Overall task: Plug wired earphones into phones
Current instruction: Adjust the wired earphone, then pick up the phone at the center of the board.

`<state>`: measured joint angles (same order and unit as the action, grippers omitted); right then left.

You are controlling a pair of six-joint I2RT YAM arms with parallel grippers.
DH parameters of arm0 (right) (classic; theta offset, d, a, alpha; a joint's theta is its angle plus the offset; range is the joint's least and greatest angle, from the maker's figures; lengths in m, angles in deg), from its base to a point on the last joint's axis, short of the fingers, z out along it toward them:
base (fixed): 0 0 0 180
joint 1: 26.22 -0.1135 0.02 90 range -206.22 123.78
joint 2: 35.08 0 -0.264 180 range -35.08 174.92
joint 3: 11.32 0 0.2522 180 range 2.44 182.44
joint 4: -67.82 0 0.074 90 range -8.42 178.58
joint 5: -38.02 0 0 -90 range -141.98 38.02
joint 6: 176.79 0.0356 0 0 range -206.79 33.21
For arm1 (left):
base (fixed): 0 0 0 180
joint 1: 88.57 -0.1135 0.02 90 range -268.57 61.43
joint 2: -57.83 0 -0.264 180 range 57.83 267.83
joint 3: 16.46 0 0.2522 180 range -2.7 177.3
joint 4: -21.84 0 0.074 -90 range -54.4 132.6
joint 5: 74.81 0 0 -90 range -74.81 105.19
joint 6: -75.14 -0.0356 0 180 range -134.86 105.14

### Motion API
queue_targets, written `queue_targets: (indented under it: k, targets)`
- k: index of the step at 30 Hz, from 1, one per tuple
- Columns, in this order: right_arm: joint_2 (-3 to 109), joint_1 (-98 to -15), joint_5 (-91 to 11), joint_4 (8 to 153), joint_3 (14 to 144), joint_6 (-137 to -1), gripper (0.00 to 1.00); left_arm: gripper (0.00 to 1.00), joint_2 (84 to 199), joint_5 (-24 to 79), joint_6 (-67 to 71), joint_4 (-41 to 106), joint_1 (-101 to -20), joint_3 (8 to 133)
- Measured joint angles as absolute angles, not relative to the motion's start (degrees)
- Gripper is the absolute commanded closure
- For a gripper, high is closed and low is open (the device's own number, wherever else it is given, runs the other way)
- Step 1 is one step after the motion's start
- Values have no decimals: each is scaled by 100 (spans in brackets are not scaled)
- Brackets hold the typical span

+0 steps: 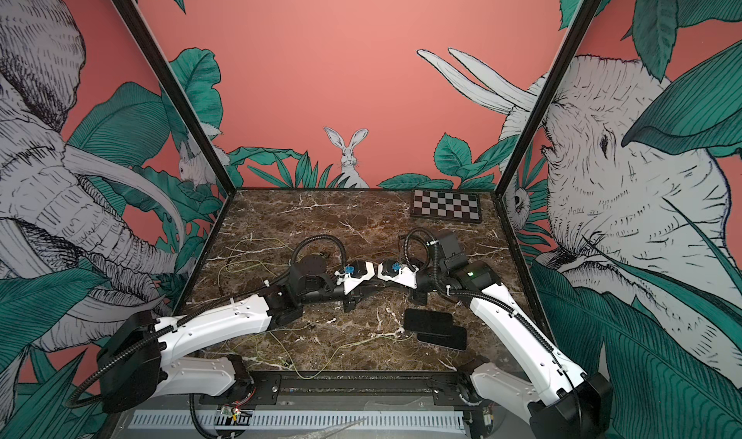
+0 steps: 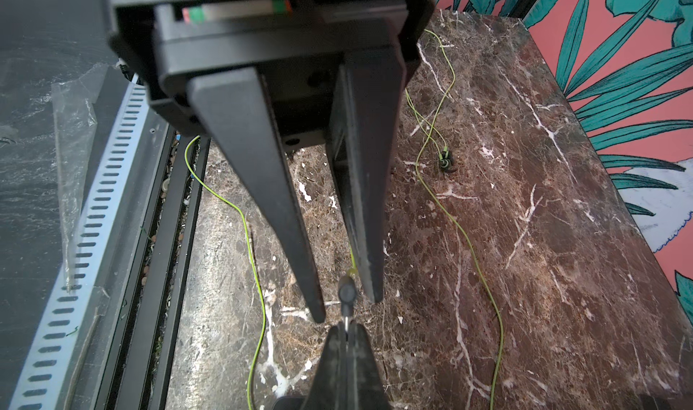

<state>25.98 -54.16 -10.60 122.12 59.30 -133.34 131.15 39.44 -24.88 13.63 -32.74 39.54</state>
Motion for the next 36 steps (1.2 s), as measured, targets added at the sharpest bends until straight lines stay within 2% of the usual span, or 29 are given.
queue_targets:
  k: [18,22,24,25,30,36]
  targets:
    - [2498,-5430,-1062,12140,5849,-13275,100,100,13130,3992,-2464,1367,-3271,3958]
    - [2491,-5432,-1136,12129,5838,-13251,53,100,13130,3968,-2440,1404,-3271,3958]
    - [2474,-5434,-1296,12157,5838,-13281,41,100,13130,3845,-2394,1443,-3271,3958]
    - [2463,-5434,-1427,12201,5838,-13334,36,100,13130,3742,-2353,1465,-3271,3958]
    - [2568,-5449,-2174,12898,5834,-13705,27,100,13124,3102,-2025,1448,-3271,3774]
    - [3160,-5648,-3138,13604,5390,-13985,11,100,13126,2398,-1295,1354,-3291,3243]
